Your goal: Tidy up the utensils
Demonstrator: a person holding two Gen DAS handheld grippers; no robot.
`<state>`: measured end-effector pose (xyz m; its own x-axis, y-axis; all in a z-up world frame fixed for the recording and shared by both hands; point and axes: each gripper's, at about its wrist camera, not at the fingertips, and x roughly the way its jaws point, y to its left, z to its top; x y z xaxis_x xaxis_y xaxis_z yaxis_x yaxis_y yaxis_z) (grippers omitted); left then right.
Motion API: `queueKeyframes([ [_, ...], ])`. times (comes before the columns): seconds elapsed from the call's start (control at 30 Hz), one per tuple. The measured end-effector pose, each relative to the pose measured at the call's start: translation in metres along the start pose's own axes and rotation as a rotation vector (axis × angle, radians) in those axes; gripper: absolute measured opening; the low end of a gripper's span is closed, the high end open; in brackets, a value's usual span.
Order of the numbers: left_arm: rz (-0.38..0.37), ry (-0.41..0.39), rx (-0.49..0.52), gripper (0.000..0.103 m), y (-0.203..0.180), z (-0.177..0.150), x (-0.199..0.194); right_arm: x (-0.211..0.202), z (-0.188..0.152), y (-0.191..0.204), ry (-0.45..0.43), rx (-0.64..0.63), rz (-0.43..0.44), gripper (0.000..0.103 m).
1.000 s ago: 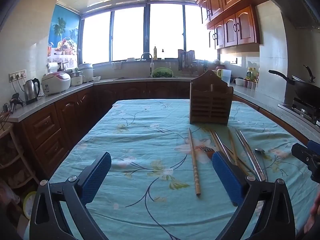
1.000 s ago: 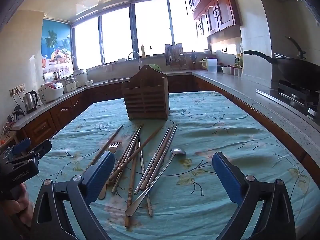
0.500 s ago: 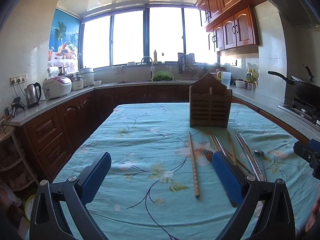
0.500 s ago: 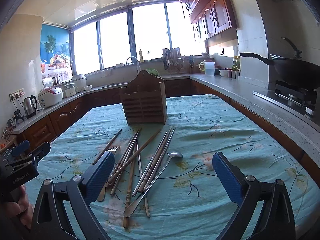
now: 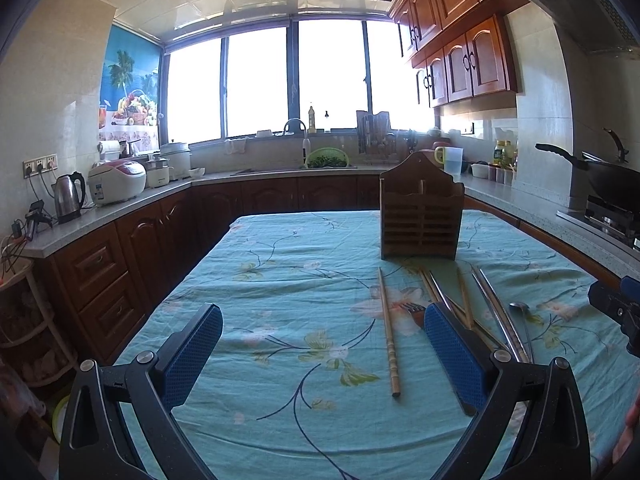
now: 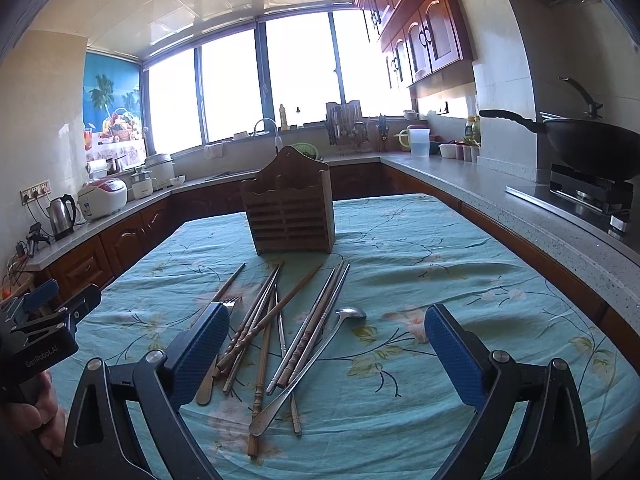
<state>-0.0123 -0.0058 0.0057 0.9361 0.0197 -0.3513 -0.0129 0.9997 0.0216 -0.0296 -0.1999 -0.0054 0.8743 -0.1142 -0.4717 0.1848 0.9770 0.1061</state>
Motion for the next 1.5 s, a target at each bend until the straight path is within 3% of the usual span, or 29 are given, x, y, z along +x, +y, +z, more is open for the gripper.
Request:
queueKeyframes([
  [1.17, -0.016, 0.006, -0.006, 0.102, 0.001, 0.001, 0.002, 0.0, -0.001, 0.0, 0.005, 0.003, 0.0, 0.099],
  [1.5, -0.041, 0.075, -0.032, 0.102, 0.005, 0.006, 0.019, 0.009, 0.006, -0.002, 0.04, 0.019, 0.004, 0.099],
])
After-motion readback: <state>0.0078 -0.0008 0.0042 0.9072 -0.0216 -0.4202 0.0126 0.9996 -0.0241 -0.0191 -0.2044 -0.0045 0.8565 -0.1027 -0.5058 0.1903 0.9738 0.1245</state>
